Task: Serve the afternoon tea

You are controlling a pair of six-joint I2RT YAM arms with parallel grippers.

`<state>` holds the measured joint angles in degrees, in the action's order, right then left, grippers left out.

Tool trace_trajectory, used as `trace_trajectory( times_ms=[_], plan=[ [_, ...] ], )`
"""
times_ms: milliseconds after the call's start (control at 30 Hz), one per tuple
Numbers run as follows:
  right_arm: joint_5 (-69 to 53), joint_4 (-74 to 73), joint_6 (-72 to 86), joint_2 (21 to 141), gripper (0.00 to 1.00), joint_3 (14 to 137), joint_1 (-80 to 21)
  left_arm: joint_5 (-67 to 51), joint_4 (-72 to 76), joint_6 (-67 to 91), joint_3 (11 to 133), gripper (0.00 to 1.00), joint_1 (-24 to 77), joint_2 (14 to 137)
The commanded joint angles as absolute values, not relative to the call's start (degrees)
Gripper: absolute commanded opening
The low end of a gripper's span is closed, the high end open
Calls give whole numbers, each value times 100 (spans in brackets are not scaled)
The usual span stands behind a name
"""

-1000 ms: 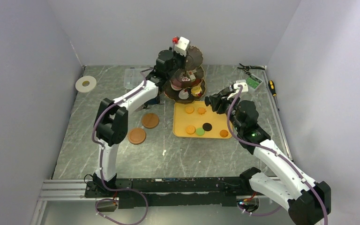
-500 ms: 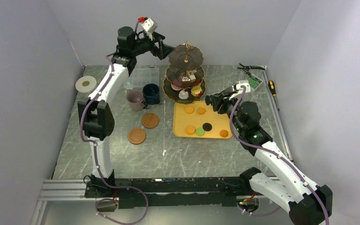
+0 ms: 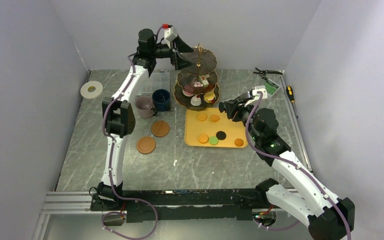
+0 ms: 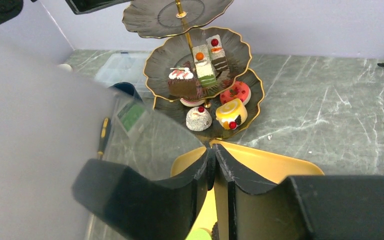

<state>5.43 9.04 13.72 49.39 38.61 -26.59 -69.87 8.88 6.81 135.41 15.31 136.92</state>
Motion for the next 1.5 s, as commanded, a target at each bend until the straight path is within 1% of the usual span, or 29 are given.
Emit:
trace_trajectory(
  times_ms=[0, 367, 567, 667, 767, 833, 1000, 1067, 1100, 1300, 1467],
  plan=[
    [469, 1071, 1441, 4870, 44, 3931, -2628, -7393, 1512, 1081, 13964, 91, 1603, 13843],
    [438, 1144, 1504, 5044, 44, 3913, -2628, -7423, 2337, 1576, 14513, 88, 1800, 14434],
    [463, 1121, 1521, 5029, 44, 3875, -2628, -7300, 2497, 1496, 14594, 84, 1905, 14631],
    [500, 1075, 1503, 5006, 44, 3864, -2628, -7146, 2557, 1506, 14645, 79, 1916, 14704],
    [524, 1080, 1516, 4992, 44, 3828, -2628, -6988, 2651, 1500, 14657, 70, 1931, 14735],
    [522, 1090, 1535, 4988, 44, 3809, -2628, -6894, 2734, 1496, 14649, 61, 1934, 14747],
    [518, 1094, 1573, 4953, 44, 3792, -2628, -6626, 2870, 1472, 14607, 27, 1956, 14727],
    [516, 1082, 1582, 4933, 44, 3795, -2628, -6519, 2918, 1452, 14569, 16, 1960, 14707],
    [513, 1074, 1586, 4927, 44, 3793, -2628, -6459, 2948, 1436, 14532, 12, 1964, 14690],
    [509, 1046, 1618, 4872, 44, 3782, -2629, -6086, 3147, 1145, 14189, 3, 2011, 14489],
    [479, 1046, 1605, 4895, 44, 3812, -2628, -5406, 3328, 777, 13943, 3, 2045, 14252]
  ],
)
